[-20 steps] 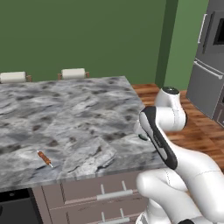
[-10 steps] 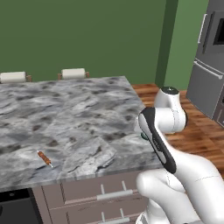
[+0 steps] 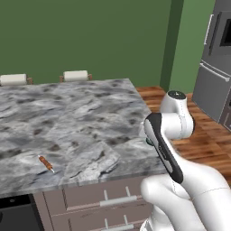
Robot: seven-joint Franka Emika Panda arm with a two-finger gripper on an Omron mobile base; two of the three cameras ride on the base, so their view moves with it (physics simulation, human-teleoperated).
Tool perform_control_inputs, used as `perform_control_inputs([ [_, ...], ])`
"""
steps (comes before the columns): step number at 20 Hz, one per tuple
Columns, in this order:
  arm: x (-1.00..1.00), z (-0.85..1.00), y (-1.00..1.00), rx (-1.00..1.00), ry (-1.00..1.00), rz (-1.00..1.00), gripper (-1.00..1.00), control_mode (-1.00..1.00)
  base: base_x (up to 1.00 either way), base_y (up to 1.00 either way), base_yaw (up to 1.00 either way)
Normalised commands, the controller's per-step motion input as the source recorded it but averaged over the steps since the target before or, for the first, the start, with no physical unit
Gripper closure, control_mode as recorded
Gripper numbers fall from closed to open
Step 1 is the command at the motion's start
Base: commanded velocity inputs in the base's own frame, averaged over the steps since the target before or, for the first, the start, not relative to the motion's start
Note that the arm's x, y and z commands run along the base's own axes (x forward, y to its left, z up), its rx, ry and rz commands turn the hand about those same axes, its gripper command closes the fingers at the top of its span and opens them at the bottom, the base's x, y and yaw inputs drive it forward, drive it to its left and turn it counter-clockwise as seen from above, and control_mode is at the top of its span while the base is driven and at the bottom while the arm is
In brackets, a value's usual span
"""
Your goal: Pick the mug from the counter and place it inside the microwave. Then close the microwave.
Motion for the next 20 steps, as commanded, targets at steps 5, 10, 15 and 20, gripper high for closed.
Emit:
perform_control_inputs([
  [5, 0.00, 0.00, 0.00, 0.00, 0.00, 0.00, 1.00, 1.00, 0.00, 0.00, 0.00],
  [10, 0.00, 0.00, 0.00, 0.00, 0.00, 0.00, 1.00, 1.00, -0.63, -0.05, -0.04],
  [15, 0.00, 0.00, 0.00, 0.00, 0.00, 0.00, 1.00, 1.00, -0.72, -0.20, -0.15],
  [20, 0.00, 0.00, 0.00, 0.00, 0.00, 0.00, 1.00, 1.00, -0.16, -0.53, -0.21],
])
